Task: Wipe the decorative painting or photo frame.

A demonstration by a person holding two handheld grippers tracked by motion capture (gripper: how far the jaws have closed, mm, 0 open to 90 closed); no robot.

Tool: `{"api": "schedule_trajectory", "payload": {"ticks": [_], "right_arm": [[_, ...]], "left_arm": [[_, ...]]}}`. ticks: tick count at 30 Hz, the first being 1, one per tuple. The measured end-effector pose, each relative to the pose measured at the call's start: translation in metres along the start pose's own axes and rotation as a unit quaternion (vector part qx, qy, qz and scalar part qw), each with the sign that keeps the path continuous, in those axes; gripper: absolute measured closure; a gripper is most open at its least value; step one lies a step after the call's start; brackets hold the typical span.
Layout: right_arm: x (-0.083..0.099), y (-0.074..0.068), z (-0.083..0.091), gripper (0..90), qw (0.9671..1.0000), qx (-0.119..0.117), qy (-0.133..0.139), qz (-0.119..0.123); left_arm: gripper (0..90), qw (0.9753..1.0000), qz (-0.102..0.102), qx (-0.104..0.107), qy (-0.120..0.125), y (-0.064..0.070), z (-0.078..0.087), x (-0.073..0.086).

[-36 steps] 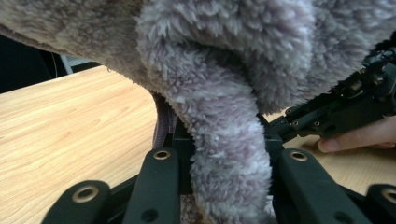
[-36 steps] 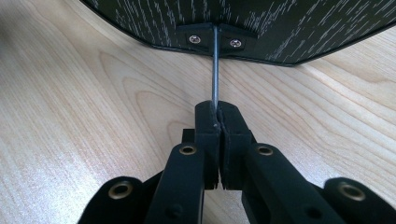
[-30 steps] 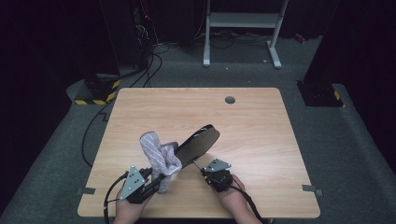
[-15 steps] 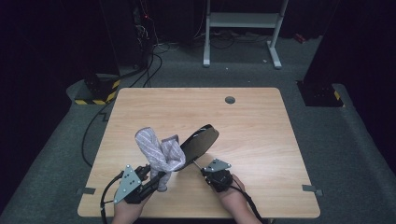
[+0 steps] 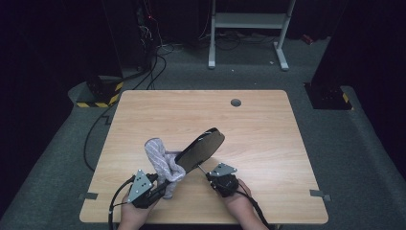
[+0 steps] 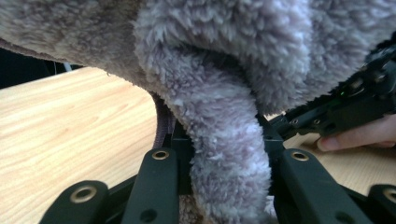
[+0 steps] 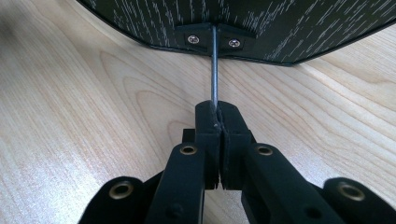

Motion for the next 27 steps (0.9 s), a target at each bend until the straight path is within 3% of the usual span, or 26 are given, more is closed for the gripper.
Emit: {"api": "schedule_trajectory", "payload": {"ticks": [10, 15, 18, 21, 23, 27], "right_arm": [[0.000, 0.000, 0.000, 88.3, 1.0000, 0.000, 0.000, 0.000], [0.000, -0.001, 0.000, 88.4, 1.0000, 0.001, -0.001, -0.002], [0.000, -0.001, 0.000, 88.5, 1.0000, 0.004, 0.002, 0.007], [0.000, -0.001, 0.000, 88.5, 1.0000, 0.001, 0.000, 0.003], [0.000, -0.002, 0.000, 88.4, 1.0000, 0.002, 0.000, 0.003], [0.000, -0.001, 0.000, 88.4, 1.0000, 0.003, 0.001, 0.005]], "left_arm": [[68.6, 0.9986, -0.030, 0.001, 0.042, 0.009, 0.016, -0.046], [67.9, 0.9973, -0.059, -0.003, 0.043, 0.014, 0.017, -0.083], [67.9, 0.9974, -0.062, 0.005, 0.038, 0.017, 0.013, -0.103], [67.9, 0.9971, -0.072, 0.002, 0.024, 0.018, 0.002, -0.110], [68.1, 0.9974, -0.065, 0.008, 0.029, 0.017, -0.004, -0.108], [68.6, 0.9975, -0.056, 0.014, 0.041, 0.012, 0.002, -0.100]]}}
Point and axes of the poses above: each handheld gripper's, and its own axes: z roughly backward along the jaws, x roughly out of its underside, y roughly to its right, the point moved 4 cm from there along -z, roughly forward along the jaws, and after that the axes turned 8 degrees about x, right-handed, at the moved point
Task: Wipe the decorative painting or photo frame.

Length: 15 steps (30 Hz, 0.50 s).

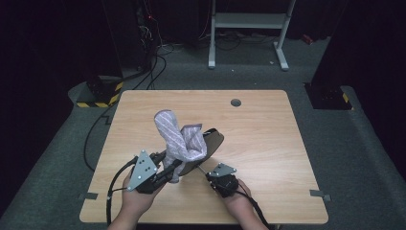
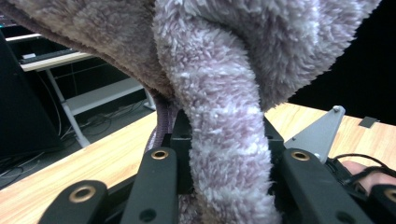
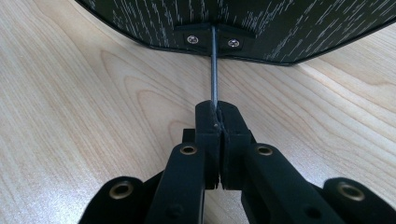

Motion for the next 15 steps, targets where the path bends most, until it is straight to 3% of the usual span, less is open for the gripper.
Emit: {"api": "schedule_trajectory", "payload": {"ticks": [7, 9, 15], "right_arm": [[0.000, 0.000, 0.000, 88.3, 1.0000, -0.002, 0.000, 0.000], [0.000, 0.001, 0.000, 88.3, 1.0000, -0.003, 0.000, -0.002], [0.000, 0.001, 0.000, 88.2, 1.0000, -0.001, 0.000, -0.004]], "left_arm": [[69.1, 0.9995, 0.032, -0.006, -0.004, -0.004, 0.021, 0.044], [69.3, 0.9990, 0.037, -0.012, -0.023, -0.002, 0.017, 0.063], [69.3, 0.9966, 0.069, -0.016, -0.043, -0.004, -0.004, 0.105]]}}
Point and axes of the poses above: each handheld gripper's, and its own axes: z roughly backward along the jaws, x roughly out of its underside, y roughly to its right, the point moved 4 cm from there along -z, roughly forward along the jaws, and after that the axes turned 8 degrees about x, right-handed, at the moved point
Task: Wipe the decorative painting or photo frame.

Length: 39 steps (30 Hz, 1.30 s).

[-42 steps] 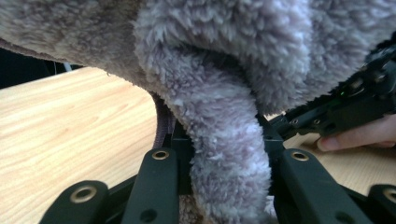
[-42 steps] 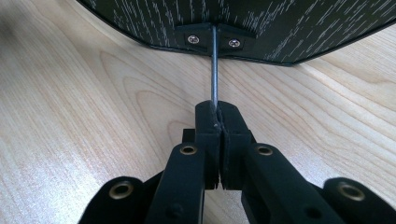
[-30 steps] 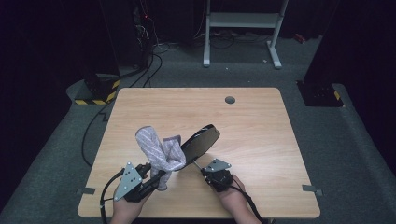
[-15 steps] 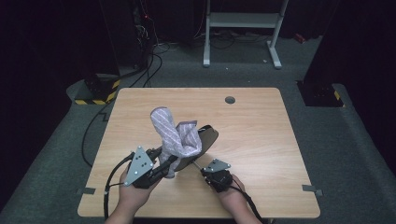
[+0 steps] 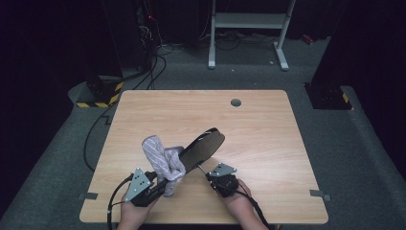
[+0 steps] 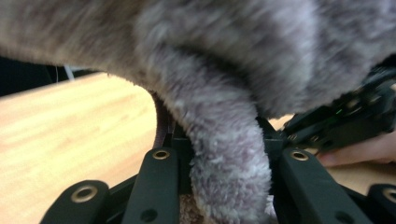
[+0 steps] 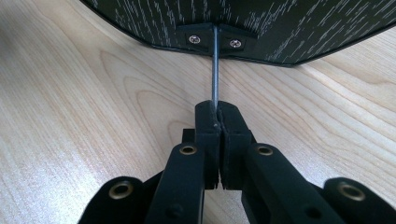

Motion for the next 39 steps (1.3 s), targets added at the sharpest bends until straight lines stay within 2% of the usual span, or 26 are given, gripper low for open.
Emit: {"api": "schedule_trajectory", "payload": {"ticks": [4, 8, 10, 13, 15, 17, 22, 28, 31, 33, 35, 39], "right_arm": [[0.000, 0.001, 0.000, 87.5, 1.0000, 0.000, 0.000, -0.003], [0.000, 0.001, 0.000, 87.4, 1.0000, 0.000, -0.001, -0.003], [0.000, 0.001, 0.000, 87.7, 1.0000, 0.002, -0.001, -0.001], [0.000, 0.000, 0.000, 88.6, 1.0000, 0.004, 0.000, -0.001], [0.000, 0.000, 0.000, 88.6, 1.0000, 0.003, 0.000, -0.001], [0.000, 0.000, 0.000, 88.6, 1.0000, 0.003, 0.000, -0.001], [0.000, 0.000, 0.000, 88.6, 1.0000, 0.004, 0.000, 0.001], [0.000, 0.000, 0.000, 88.5, 1.0000, 0.003, 0.000, 0.000], [0.000, 0.000, 0.000, 88.2, 1.0000, 0.003, 0.000, 0.000], [0.000, 0.000, 0.000, 88.2, 1.0000, 0.003, 0.000, 0.001], [0.000, 0.000, 0.000, 88.2, 1.0000, 0.003, 0.000, 0.000], [0.000, 0.000, 0.000, 88.4, 1.0000, 0.003, 0.000, 0.001]], "left_arm": [[69.5, 0.9998, 0.012, -0.004, -0.015, -0.007, -0.008, 0.013], [69.5, 0.9994, 0.025, -0.004, -0.024, -0.009, -0.008, 0.019], [69.6, 0.9996, 0.025, -0.003, -0.016, -0.008, -0.005, 0.015], [69.6, 0.9995, 0.027, 0.003, 0.015, -0.004, 0.002, 0.004], [69.5, 0.9994, 0.020, 0.005, 0.027, -0.002, 0.006, -0.003], [69.5, 0.9993, 0.018, 0.008, 0.032, 0.001, 0.008, -0.008], [69.5, 0.9996, 0.019, 0.008, 0.021, -0.001, 0.005, -0.004], [69.6, 0.9994, 0.026, 0.013, -0.017, -0.006, -0.004, 0.011], [69.5, 0.9982, 0.043, 0.016, -0.038, -0.010, -0.005, 0.016], [69.5, 0.9981, 0.044, 0.013, -0.041, -0.009, -0.004, 0.015], [69.3, 0.9986, 0.040, 0.013, -0.032, -0.006, -0.002, 0.009], [69.1, 0.9991, 0.037, 0.020, 0.000, -0.001, 0.005, -0.005]]}}
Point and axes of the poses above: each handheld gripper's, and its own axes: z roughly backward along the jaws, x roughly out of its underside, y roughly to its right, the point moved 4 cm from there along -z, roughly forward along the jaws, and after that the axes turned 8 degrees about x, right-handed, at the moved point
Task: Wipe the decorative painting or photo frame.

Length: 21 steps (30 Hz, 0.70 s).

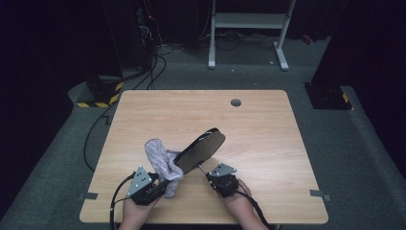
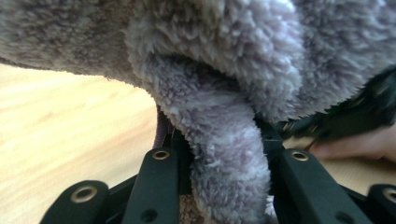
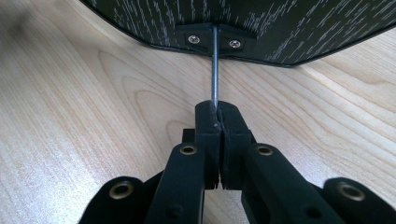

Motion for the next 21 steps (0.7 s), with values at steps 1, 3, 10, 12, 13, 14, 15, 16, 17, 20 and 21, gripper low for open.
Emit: {"api": "schedule_trajectory", "payload": {"ticks": [1, 3, 10, 12, 13, 14, 15, 16, 17, 20, 21], "right_arm": [[0.000, 0.000, 0.000, 88.4, 1.0000, 0.000, 0.000, 0.000], [0.000, 0.000, 0.000, 88.3, 1.0000, 0.000, 0.000, 0.000], [0.000, 0.000, 0.000, 88.4, 1.0000, 0.000, 0.000, 0.001], [0.000, 0.000, 0.000, 88.4, 1.0000, 0.000, 0.000, 0.000], [0.000, 0.000, 0.000, 88.3, 1.0000, -0.001, 0.000, 0.000], [0.000, 0.000, 0.000, 88.2, 1.0000, -0.001, 0.000, 0.000], [0.000, 0.000, 0.000, 88.1, 1.0000, -0.001, 0.000, 0.000], [0.000, 0.000, 0.000, 88.0, 1.0000, -0.001, 0.000, 0.000], [0.000, 0.000, 0.000, 87.9, 1.0000, -0.001, 0.000, -0.001], [0.000, 0.000, 0.000, 87.8, 1.0000, -0.001, 0.000, 0.000], [0.000, 0.000, 0.000, 87.9, 1.0000, -0.001, 0.000, -0.001]], "left_arm": [[69.0, 1.0000, 0.001, 0.001, 0.000, 0.001, 0.000, -0.002], [68.9, 1.0000, 0.000, 0.000, -0.003, 0.001, -0.001, -0.001], [68.9, 0.9993, -0.001, -0.003, -0.036, -0.005, -0.007, 0.012], [68.9, 0.9989, -0.001, -0.007, -0.047, -0.008, -0.009, 0.017], [68.9, 0.9985, 0.001, -0.007, -0.055, -0.010, -0.010, 0.020], [68.9, 0.9981, 0.002, -0.007, -0.062, -0.012, -0.011, 0.023], [68.9, 0.9976, 0.005, -0.009, -0.068, -0.014, -0.012, 0.025], [68.9, 0.9969, 0.004, -0.011, -0.078, -0.015, -0.014, 0.029], [68.9, 0.9956, 0.004, -0.015, -0.092, -0.017, -0.016, 0.032], [68.7, 0.9902, 0.008, -0.026, -0.137, -0.021, -0.024, 0.043], [68.7, 0.9885, 0.016, -0.025, -0.148, -0.023, -0.026, 0.046]]}}
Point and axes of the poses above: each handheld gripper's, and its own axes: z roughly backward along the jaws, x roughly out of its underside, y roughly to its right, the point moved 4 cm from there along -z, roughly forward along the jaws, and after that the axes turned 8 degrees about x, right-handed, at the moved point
